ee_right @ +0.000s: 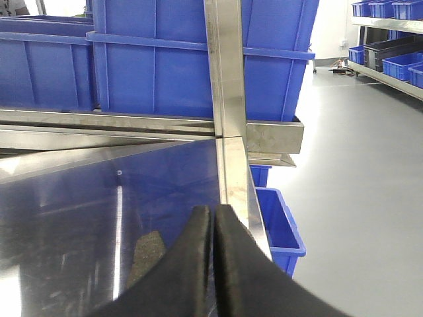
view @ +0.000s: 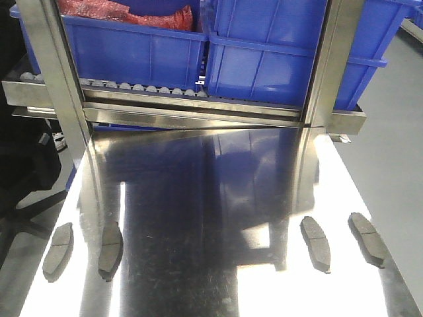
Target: Move and align brake pads A on conveyor
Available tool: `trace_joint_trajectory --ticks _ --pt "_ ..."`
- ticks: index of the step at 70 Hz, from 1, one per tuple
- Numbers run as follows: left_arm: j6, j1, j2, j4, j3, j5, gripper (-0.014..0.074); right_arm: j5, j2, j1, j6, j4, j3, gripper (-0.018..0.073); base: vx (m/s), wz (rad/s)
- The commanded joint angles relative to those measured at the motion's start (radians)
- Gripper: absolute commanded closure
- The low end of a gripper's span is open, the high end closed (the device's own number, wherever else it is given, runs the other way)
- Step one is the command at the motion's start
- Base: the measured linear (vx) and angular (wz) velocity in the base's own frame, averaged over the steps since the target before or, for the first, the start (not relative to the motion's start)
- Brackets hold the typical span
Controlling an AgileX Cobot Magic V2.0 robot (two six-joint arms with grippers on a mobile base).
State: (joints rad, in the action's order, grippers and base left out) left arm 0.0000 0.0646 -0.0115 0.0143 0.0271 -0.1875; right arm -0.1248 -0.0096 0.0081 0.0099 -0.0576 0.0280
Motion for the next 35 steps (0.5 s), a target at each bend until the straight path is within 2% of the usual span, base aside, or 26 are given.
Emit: trace_joint_trajectory --ticks 1,35 --pt "-0.006 0.003 -0.013 0.003 0.026 0.073 0.0603 0.076 -0.01 0.0 -0.01 0.005 0.006 0.0563 0.0 0.0" --pt "-0.006 0.003 -0.013 0.003 0.026 0.073 0.0603 0.076 -0.01 0.0 -0.01 0.005 0.006 0.0563 0.0 0.0"
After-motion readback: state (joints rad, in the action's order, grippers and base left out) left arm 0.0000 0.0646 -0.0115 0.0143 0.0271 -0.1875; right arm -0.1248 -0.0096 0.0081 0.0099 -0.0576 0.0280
